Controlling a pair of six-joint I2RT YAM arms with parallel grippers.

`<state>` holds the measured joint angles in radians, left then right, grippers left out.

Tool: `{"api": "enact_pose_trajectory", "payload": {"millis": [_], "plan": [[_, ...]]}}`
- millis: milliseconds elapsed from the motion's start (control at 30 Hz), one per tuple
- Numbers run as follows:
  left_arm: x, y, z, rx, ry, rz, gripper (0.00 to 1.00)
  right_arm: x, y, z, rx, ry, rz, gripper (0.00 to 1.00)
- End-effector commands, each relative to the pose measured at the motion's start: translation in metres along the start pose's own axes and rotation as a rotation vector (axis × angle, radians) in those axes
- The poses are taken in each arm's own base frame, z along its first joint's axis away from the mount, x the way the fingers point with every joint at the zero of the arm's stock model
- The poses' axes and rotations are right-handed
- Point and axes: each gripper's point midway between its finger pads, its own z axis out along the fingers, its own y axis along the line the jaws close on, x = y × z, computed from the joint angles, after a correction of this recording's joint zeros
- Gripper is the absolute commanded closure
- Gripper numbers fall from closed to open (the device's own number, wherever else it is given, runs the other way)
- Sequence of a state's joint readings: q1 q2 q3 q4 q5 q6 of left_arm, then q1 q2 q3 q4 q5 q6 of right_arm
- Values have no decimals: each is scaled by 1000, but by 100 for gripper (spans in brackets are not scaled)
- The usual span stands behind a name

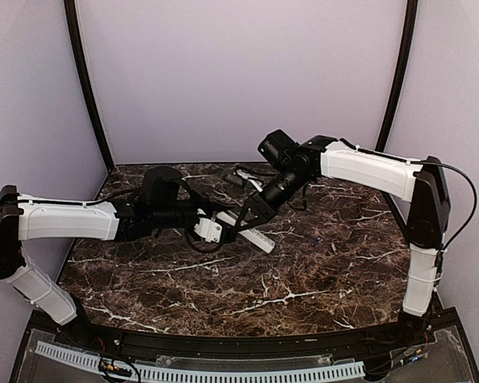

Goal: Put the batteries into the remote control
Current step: Pass from the right arm to the left

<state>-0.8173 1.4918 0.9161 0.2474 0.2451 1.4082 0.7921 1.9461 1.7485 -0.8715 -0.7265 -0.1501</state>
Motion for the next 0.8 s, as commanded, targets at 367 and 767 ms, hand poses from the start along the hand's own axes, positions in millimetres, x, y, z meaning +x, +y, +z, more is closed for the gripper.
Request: {"api": "enact_pose_trajectory", "payload": {"millis": [367,767], "plan": [[-28,40,-24,-98,-94,-226,100,-15,9,-20,79,-17,-112,62],[-32,74,-42,-56,-199,-1122,100,-66,20,-138,331,-397,-301,1]]}}
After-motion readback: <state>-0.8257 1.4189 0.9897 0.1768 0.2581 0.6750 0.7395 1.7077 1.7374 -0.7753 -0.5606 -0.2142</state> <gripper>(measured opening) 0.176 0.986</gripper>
